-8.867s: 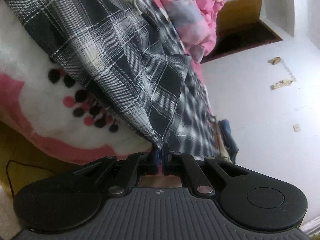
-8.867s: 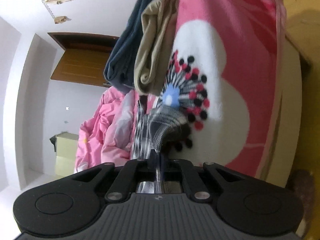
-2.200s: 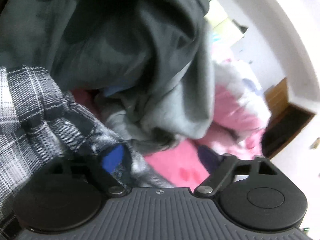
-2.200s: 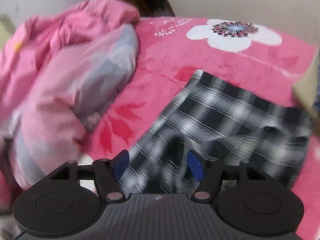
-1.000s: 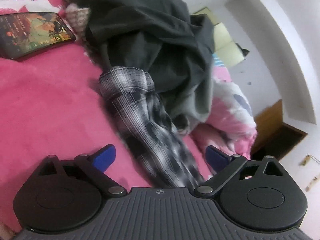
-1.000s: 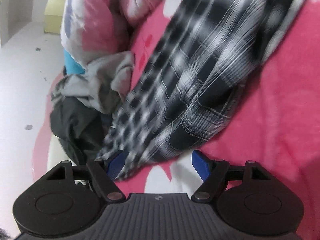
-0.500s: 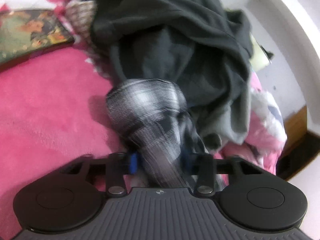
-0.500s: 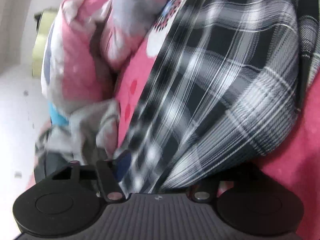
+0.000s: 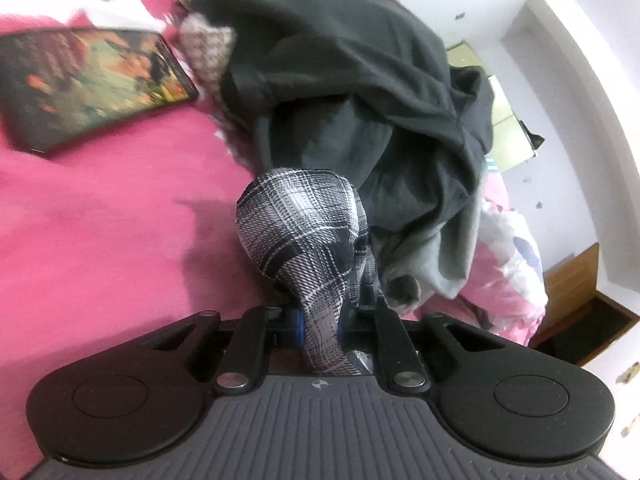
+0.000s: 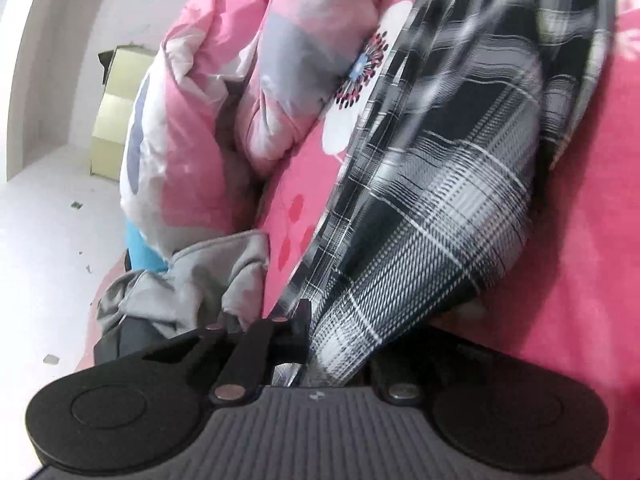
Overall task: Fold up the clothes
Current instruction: 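Grasp the pajama pants again with both tools and straighten them, then open both tools and lift away from the pajama pants, then close both tools on the edge of the plaid pajama pants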
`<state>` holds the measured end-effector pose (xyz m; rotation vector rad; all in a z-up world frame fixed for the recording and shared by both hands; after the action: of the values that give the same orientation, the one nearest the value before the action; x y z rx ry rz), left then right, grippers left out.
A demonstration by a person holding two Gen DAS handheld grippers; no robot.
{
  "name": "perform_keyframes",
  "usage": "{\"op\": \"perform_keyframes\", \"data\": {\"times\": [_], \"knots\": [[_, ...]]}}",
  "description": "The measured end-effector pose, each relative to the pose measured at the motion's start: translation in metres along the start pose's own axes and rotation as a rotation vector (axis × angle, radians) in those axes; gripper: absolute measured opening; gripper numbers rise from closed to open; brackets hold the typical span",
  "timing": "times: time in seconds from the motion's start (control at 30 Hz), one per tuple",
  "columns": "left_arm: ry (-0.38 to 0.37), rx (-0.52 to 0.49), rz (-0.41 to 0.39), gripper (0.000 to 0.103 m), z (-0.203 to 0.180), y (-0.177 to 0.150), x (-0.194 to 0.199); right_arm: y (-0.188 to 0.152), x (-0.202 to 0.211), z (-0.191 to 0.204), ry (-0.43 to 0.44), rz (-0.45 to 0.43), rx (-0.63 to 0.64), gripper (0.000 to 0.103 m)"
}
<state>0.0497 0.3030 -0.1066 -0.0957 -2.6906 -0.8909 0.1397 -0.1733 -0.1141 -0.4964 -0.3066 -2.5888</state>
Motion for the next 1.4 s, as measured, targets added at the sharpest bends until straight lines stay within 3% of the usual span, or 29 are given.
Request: {"op": "perform_keyframes", "data": {"times": [0.13,0.23,0.27,0.33,0.37,0.4,0.53,0.6,0.7,0.8,0.87,0.97,1.03,1.07,1.2,1.27,1.3,1.33,1.4], "knots": [[0.017,-0.010,0.008,0.012,0.009,-0.005,0.033,-0.011,0.023,-0.004,-0.021,0.047,0.015,0.006],[0.037,-0.066,0.048,0.014,0.016,-0.012,0.035,-0.015,0.024,-0.007,-0.076,0.117,0.108,0.009],[0.038,-0.082,0.065,0.016,0.019,-0.014,0.034,-0.014,0.022,-0.005,-0.123,0.149,0.172,0.011],[0.009,-0.079,0.073,0.020,0.022,-0.013,0.035,-0.012,0.021,0.004,-0.228,0.207,0.320,0.033],[-0.003,-0.081,0.074,0.028,0.023,-0.012,0.037,-0.012,0.023,0.010,-0.266,0.229,0.399,0.040],[-0.005,-0.094,0.069,0.037,0.023,-0.010,0.039,-0.013,0.030,0.019,-0.285,0.243,0.480,0.054],[0.011,-0.150,0.029,0.058,0.020,-0.003,0.056,-0.034,0.058,0.066,-0.326,0.349,0.854,0.057],[0.019,-0.184,-0.016,0.065,0.016,0.002,0.067,-0.052,0.062,0.095,-0.265,0.418,1.018,0.057],[0.020,-0.240,-0.092,0.072,0.011,0.011,0.081,-0.091,0.043,0.144,-0.024,0.452,1.237,0.057],[0.015,-0.298,-0.136,0.079,0.006,0.023,0.080,-0.135,-0.005,0.175,0.185,0.512,1.388,0.056],[0.012,-0.331,-0.122,0.079,0.005,0.031,0.070,-0.164,-0.043,0.186,0.268,0.555,1.475,0.056],[0.014,-0.367,-0.078,0.078,0.005,0.036,0.054,-0.205,-0.104,0.191,0.313,0.648,1.590,0.055],[0.023,-0.392,-0.084,0.067,0.004,0.037,0.049,-0.223,-0.139,0.189,0.304,0.701,1.669,0.055],[0.016,-0.407,-0.083,0.055,0.004,0.036,0.047,-0.231,-0.155,0.187,0.295,0.726,1.709,0.055],[-0.009,-0.472,-0.073,0.047,0.002,0.031,0.042,-0.242,-0.185,0.169,0.262,0.803,1.814,0.054],[-0.007,-0.501,-0.072,0.044,0.002,0.028,0.041,-0.243,-0.195,0.164,0.245,0.852,1.808,0.047],[-0.014,-0.502,-0.073,0.040,0.002,0.027,0.041,-0.244,-0.198,0.161,0.240,0.873,1.803,0.037],[-0.024,-0.496,-0.078,0.037,0.003,0.027,0.042,-0.246,-0.199,0.158,0.233,0.887,1.804,0.015],[-0.043,-0.487,-0.093,0.024,0.004,0.028,0.045,-0.247,-0.196,0.154,0.230,0.846,1.825,0.004]]}}
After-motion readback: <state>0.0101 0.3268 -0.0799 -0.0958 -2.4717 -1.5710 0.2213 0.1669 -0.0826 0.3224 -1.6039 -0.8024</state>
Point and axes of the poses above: each gripper's, at about its wrist camera, not at the fingertips, and x roughly against the way its jaws point, z to its left, y to its top, the point moved 2 cm from there along -x, roughly the way its jaws point, and after that the axes turned 8 degrees about -x, right-handed, at the moved point
